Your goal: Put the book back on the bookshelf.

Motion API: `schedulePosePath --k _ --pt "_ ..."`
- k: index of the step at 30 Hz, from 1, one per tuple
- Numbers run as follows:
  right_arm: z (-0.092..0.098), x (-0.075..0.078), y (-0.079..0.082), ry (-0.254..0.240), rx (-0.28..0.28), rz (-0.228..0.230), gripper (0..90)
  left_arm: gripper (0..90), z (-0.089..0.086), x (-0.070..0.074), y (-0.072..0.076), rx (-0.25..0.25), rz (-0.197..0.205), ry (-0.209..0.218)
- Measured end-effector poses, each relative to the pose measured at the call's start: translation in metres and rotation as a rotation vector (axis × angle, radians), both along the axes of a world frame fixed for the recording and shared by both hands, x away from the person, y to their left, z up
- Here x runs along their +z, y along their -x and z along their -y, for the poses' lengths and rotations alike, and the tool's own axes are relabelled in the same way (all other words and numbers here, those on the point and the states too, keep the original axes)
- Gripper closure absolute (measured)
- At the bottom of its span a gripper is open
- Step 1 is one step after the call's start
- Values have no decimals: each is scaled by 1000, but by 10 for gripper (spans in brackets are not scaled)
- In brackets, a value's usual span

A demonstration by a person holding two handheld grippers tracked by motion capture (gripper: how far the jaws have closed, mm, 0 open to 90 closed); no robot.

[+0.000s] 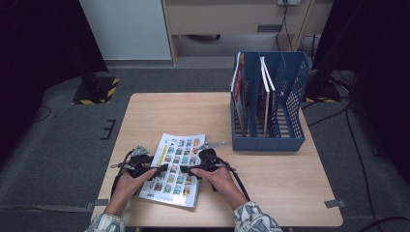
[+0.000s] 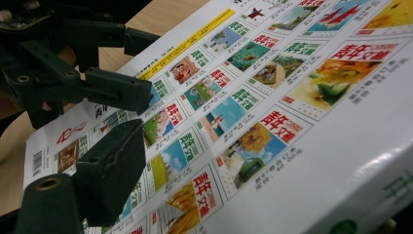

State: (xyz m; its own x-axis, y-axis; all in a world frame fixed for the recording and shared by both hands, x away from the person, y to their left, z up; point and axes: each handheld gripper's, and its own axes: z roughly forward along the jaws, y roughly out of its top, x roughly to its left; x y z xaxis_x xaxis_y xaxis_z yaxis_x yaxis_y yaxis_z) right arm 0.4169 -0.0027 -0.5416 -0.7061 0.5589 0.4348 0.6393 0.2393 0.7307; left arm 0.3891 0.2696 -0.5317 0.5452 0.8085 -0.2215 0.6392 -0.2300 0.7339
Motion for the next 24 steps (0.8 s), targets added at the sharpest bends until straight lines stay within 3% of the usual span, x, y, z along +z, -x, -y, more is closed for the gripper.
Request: schedulePosePath --k 7,15,20,24 --pt "0 2 -9 12 -3 -22 189 208 1 1 1 10 -3 -4" --pt "-6 7 -23 16 -10 -105 258 204 3 1 2 32 -8 -11" --pt "-5 10 -27 11 -16 -117 355 203 4 1 2 44 -11 -9" --pt "-9 21 -29 38 -16 -109 434 205 5 2 2 53 -18 -7"
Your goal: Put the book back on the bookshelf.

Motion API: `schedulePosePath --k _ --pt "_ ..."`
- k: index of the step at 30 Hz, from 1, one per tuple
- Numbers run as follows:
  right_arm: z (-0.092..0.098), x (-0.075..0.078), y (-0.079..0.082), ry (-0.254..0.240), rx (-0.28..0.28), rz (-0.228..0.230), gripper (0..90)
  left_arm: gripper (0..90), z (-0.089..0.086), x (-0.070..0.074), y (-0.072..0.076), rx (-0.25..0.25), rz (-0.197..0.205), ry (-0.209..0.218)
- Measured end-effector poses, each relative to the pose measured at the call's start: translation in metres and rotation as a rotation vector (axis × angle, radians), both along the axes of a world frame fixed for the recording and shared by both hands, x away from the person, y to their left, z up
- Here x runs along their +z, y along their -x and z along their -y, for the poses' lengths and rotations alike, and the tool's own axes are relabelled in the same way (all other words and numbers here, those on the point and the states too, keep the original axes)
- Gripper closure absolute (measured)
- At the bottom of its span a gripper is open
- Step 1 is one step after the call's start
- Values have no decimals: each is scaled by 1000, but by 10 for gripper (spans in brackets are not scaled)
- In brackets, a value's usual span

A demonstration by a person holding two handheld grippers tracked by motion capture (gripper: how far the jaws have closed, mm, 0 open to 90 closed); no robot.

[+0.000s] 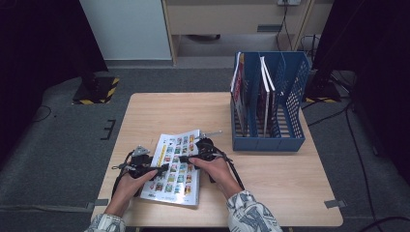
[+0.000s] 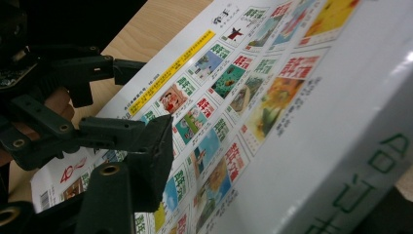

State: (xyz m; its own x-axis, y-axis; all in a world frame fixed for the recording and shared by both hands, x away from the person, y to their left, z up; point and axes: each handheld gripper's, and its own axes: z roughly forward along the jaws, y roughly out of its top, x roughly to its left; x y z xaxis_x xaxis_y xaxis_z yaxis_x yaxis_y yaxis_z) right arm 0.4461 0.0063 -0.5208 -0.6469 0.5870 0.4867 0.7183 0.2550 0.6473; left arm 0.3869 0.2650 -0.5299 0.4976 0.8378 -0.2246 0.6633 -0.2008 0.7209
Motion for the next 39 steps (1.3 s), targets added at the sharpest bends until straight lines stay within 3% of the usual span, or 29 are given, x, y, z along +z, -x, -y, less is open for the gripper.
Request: schedulePosePath --k 8,15,21,25,39 --pt "-7 21 -4 75 6 65 563 216 1 1 0 -1 -17 14" --pt "-9 35 -6 92 -26 156 680 233 7 1 0 -6 -16 17" --pt "-14 42 -3 122 -9 181 675 245 10 1 0 10 0 11" --pt "-19 45 -1 156 21 224 631 252 9 1 -1 13 1 13" --pt "-29 43 2 190 31 245 570 259 9 1 -1 12 7 10"
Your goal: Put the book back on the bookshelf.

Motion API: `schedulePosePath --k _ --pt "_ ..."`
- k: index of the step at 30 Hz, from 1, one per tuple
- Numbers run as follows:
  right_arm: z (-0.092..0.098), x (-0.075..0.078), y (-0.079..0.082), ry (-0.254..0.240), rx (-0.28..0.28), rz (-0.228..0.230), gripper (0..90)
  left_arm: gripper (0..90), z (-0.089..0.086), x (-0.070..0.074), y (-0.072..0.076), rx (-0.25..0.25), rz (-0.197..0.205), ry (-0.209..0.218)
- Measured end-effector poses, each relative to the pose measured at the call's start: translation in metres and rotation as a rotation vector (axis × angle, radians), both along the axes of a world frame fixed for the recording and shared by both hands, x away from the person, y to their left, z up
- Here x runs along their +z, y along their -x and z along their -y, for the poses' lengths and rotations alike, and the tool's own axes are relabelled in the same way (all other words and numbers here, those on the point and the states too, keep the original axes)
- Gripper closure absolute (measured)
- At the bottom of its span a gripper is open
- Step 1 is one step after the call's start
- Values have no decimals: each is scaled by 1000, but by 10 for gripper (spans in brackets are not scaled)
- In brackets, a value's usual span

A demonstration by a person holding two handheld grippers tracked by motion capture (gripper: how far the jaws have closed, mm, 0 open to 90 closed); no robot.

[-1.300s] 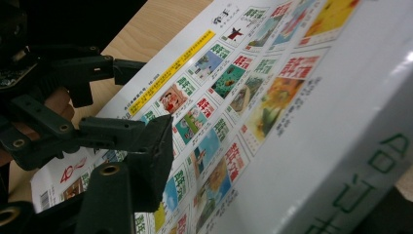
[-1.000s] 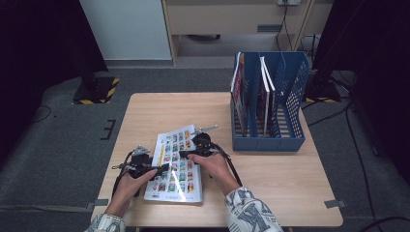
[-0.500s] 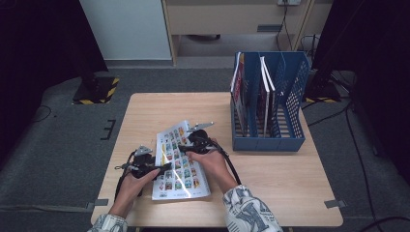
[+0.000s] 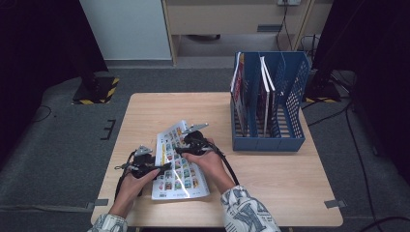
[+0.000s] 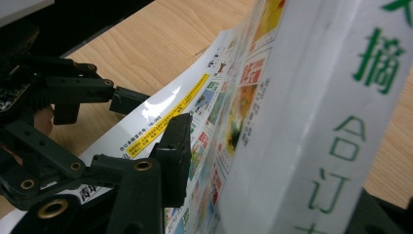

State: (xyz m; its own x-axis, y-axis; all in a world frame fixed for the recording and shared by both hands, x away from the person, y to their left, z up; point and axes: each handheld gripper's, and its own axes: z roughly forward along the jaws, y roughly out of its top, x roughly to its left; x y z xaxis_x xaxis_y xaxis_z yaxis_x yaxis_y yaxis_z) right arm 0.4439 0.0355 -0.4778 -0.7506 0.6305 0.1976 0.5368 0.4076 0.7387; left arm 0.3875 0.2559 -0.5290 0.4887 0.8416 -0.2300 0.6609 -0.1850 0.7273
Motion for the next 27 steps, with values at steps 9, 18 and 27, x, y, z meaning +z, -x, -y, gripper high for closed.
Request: schedulePosePath --k 9,18,27 --pt "3 -2 -1 -3 -30 8 681 296 -4 0 -1 -1 -1 17" --pt "11 4 5 -57 -31 75 706 237 -11 1 -4 -51 28 35" --pt "20 18 12 -101 5 176 707 207 -8 0 -5 -106 9 81"
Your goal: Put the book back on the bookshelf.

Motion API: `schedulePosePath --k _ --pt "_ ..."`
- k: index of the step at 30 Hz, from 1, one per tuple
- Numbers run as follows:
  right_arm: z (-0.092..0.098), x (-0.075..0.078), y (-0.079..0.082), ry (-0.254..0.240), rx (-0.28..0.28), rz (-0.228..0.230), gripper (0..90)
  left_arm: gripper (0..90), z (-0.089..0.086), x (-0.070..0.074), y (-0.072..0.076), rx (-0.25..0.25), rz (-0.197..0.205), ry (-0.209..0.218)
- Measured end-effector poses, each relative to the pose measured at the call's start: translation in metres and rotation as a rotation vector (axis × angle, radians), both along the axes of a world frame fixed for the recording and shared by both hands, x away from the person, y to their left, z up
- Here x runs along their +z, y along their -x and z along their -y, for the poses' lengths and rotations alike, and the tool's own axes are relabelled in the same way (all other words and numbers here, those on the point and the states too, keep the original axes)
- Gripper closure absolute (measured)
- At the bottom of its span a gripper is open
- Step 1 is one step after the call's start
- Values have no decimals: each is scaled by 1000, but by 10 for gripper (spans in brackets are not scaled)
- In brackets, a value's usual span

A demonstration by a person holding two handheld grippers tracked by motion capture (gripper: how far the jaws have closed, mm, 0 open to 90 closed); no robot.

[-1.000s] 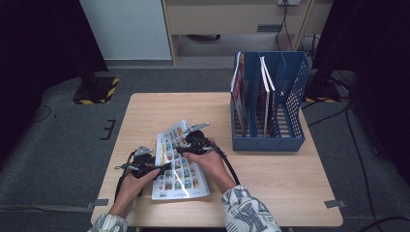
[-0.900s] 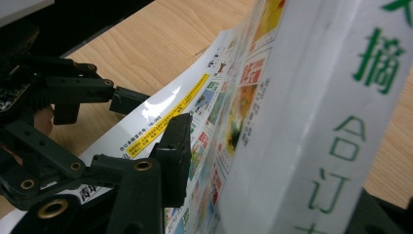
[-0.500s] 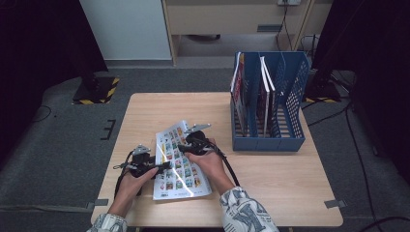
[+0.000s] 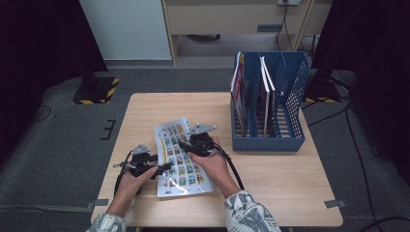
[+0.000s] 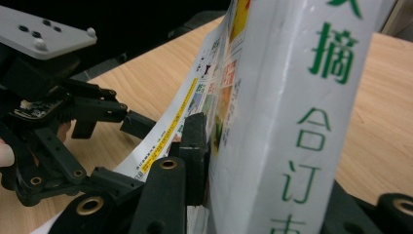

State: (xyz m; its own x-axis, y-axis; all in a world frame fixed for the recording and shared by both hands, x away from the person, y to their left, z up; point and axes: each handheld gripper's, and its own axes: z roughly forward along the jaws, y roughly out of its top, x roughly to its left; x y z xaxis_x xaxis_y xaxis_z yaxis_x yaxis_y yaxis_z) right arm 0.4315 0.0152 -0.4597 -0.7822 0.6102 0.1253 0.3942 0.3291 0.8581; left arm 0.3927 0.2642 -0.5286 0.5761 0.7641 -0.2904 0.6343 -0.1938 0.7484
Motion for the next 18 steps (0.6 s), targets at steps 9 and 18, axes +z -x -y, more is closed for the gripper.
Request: schedulePosePath --k 9,18 --pt "4 8 2 -31 10 53 711 188 9 -2 0 -71 -31 19" --pt "3 8 1 -32 10 48 712 190 12 -4 0 -95 -64 33"
